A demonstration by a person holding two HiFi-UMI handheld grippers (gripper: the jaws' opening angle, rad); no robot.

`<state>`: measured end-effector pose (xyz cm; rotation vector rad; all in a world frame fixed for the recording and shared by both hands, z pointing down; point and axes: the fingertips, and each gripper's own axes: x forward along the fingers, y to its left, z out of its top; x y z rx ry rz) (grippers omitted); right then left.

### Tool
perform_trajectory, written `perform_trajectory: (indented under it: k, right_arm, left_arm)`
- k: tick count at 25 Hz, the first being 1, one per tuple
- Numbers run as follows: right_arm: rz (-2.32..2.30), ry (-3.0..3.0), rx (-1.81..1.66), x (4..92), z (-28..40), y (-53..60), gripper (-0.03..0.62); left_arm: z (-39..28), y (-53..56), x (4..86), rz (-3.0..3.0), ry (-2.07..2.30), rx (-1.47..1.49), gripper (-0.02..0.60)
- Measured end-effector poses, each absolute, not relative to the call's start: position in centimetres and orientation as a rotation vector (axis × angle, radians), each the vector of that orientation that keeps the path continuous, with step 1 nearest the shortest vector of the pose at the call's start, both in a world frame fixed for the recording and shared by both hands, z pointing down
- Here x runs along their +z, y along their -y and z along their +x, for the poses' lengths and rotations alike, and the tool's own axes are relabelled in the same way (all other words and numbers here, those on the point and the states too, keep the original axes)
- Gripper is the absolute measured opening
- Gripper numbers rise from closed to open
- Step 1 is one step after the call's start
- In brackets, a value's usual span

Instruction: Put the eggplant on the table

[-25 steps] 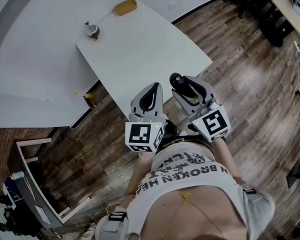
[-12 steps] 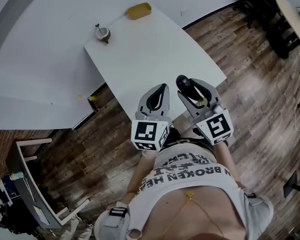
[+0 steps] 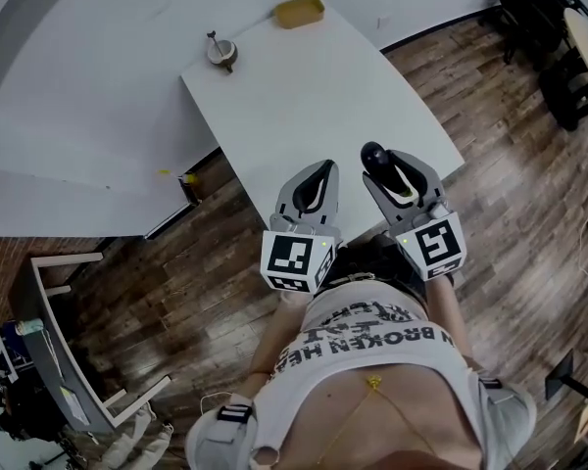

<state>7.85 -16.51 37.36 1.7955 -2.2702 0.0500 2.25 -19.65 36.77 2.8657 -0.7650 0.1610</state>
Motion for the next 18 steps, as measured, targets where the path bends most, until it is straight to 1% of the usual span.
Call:
perform_trajectory:
  k: [10, 18]
  right_arm:
    - [1.517, 2.424, -0.007, 37.2, 7.4, 20.7, 0.202]
    - [1.359, 2.525, -0.046, 36.0, 9.9, 23.1, 0.202]
  left_arm:
    - [2.3, 21.8, 36.6, 2.777, 1.018, 0.148, -0.002]
    - [4.7, 23.2, 35.4, 2.725, 1.200, 0.139, -0.002]
